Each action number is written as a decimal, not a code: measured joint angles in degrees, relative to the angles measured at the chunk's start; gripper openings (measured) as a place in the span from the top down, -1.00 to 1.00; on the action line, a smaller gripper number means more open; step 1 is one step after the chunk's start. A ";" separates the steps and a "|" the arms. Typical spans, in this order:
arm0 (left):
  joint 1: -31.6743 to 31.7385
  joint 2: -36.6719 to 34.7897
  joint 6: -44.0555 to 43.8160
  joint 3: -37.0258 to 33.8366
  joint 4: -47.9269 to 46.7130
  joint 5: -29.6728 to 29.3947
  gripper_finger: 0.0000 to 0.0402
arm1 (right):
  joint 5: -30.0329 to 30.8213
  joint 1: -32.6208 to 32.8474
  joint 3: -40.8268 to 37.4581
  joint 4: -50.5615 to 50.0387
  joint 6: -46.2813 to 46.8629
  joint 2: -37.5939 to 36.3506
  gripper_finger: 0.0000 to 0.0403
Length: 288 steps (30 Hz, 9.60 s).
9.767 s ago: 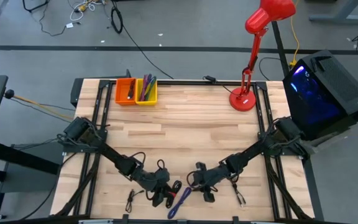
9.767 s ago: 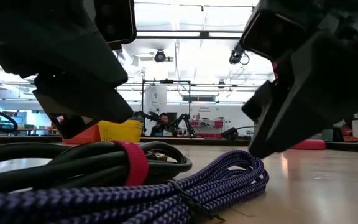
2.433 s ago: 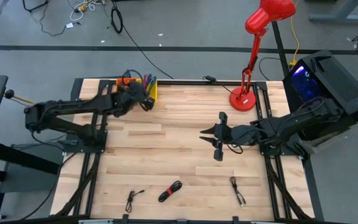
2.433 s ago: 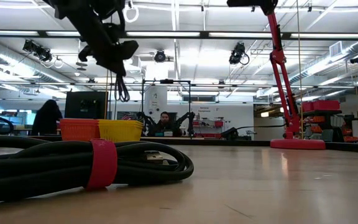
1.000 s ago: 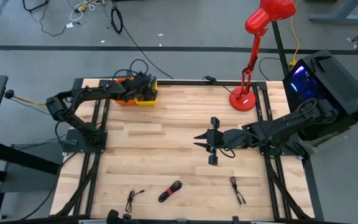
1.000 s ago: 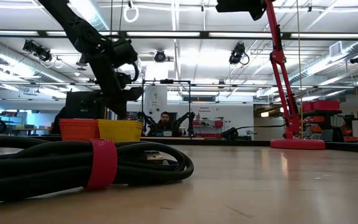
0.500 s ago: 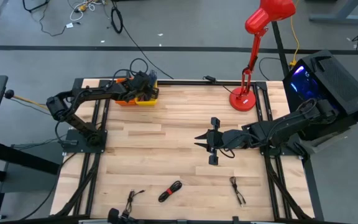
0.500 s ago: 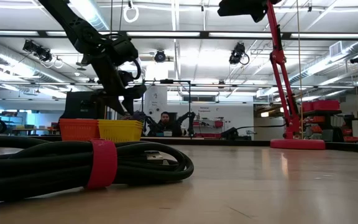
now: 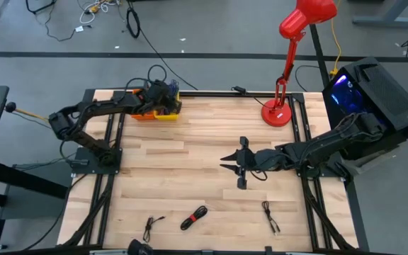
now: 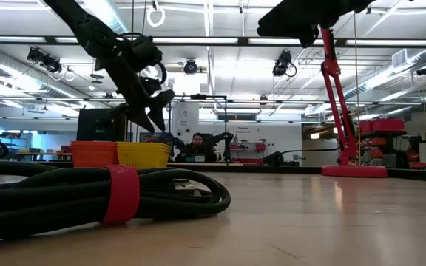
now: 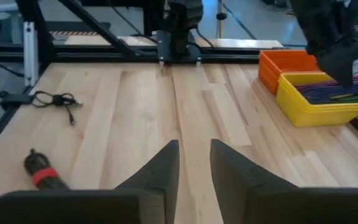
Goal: Pick & Place USB Port
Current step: Put the black USB cable into the orange bin
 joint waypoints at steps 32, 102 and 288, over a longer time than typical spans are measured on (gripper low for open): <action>-85.38 -12.27 -59.03 0.00 -32.35 0.53 0.12 | 0.17 -1.31 -0.04 1.07 1.29 -0.48 0.54; -66.62 -6.05 -56.66 4.13 -55.94 -20.33 0.82 | -2.00 -1.20 -5.41 -0.10 5.82 -0.46 0.54; -71.18 11.74 -55.59 3.73 2.81 4.86 0.04 | -0.29 1.70 -5.48 0.44 1.51 -0.48 0.54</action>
